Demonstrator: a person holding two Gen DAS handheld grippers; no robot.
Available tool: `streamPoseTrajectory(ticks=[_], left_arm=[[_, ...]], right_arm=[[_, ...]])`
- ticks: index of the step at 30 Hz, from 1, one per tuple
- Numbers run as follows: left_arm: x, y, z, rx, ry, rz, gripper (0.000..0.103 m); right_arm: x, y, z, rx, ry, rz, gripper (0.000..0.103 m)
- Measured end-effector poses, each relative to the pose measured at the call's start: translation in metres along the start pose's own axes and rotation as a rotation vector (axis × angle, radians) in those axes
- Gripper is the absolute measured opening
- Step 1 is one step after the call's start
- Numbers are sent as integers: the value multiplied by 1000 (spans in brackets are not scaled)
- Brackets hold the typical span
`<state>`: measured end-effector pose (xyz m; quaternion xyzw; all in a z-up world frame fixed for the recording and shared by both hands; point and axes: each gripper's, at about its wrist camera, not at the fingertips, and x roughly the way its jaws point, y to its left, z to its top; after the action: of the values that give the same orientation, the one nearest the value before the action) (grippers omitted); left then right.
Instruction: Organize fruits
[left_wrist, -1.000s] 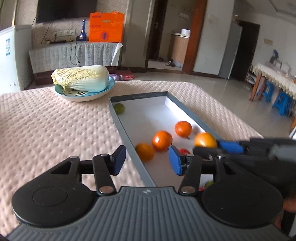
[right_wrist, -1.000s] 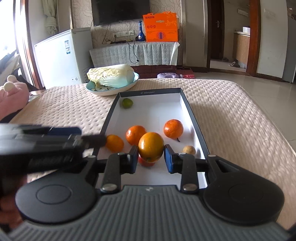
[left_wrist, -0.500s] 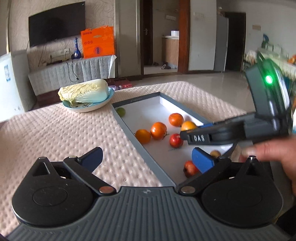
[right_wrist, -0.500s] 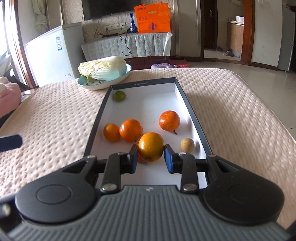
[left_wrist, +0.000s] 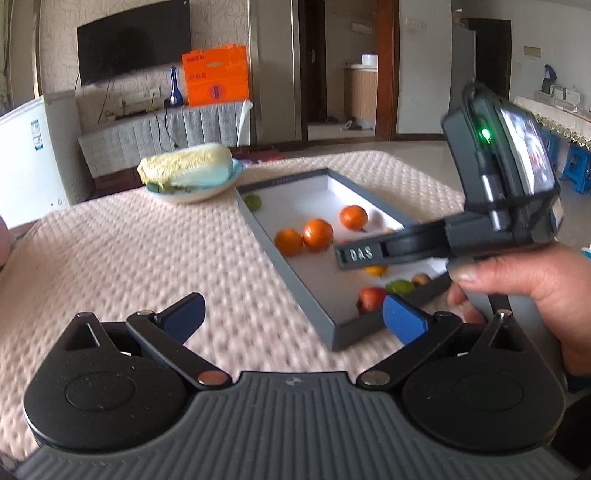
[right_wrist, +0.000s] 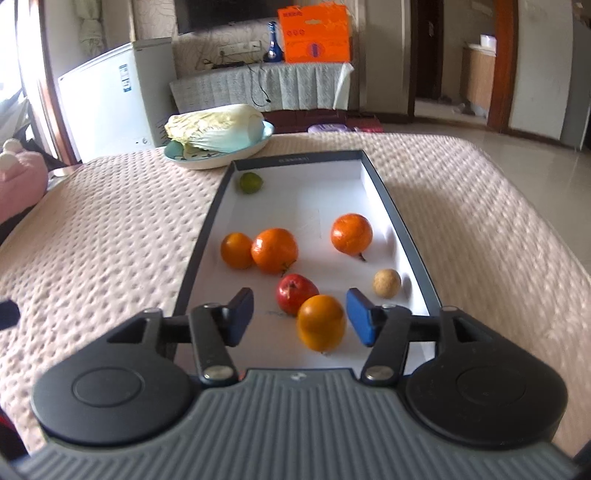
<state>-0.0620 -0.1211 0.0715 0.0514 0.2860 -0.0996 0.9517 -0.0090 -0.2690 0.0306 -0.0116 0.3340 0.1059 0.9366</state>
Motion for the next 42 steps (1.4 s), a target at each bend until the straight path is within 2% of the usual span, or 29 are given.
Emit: streamPoseTrajectory(ticks=[14,23,33,42], left_arm=[[-26,-26,-28,41,7,-6,103],[-32,-34,-32,35,5,-29,103],[-29,-47,-38,48,12,-72,103],[-25,-44,-37,39,13,-58,103]], right_arm=[[-27,0,-6,-23,-24,10,60],[-74,0,-14,-58,-81,32,60],[-116,-25,-40,8,-78,-13,60],[-113,-42,-42,60,-72,-38,60]])
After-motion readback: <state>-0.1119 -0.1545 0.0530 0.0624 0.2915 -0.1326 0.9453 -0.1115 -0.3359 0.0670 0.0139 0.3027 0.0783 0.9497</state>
